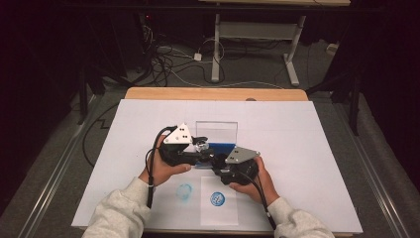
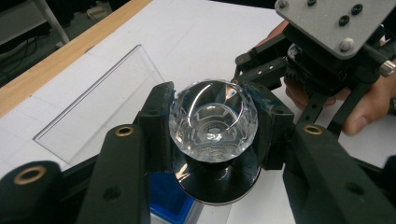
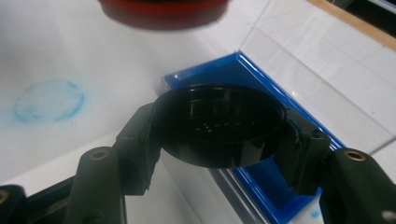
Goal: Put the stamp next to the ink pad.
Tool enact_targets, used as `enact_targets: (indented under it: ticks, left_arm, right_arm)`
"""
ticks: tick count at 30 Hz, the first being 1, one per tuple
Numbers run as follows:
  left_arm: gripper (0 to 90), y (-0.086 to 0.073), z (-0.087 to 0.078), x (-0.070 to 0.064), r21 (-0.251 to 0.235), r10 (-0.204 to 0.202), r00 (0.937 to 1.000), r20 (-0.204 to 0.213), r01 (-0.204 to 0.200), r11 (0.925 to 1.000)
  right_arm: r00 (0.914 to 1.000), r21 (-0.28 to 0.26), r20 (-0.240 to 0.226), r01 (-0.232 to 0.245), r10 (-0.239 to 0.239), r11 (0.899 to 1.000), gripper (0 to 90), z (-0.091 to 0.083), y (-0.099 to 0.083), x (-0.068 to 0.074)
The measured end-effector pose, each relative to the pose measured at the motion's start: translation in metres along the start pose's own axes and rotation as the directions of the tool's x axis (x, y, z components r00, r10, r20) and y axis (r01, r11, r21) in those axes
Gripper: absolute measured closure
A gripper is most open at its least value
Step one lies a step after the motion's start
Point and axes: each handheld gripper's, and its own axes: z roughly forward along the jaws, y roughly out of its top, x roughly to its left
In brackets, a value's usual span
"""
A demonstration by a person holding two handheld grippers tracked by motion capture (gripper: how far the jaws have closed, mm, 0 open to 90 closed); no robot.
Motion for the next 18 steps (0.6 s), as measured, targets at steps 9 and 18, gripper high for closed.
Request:
enact_targets:
  ticks: [9, 18]
  left_arm:
    - [54.6, 0.001, 0.007, -0.002, -0.028, -0.014, 0.9998, 0.016, 0.014, 0.9995]
    - [54.6, 0.000, 0.016, -0.006, -0.029, -0.007, 0.9997, 0.022, 0.008, 0.9996]
  right_arm:
    - [0.9995, -0.023, -0.021, -0.023, 0.022, 0.999, 38.7, 0.007, 0.007, 0.004]
    - [0.9976, -0.063, -0.046, -0.056, 0.053, 0.996, 38.7, 0.003, 0.007, 0.002]
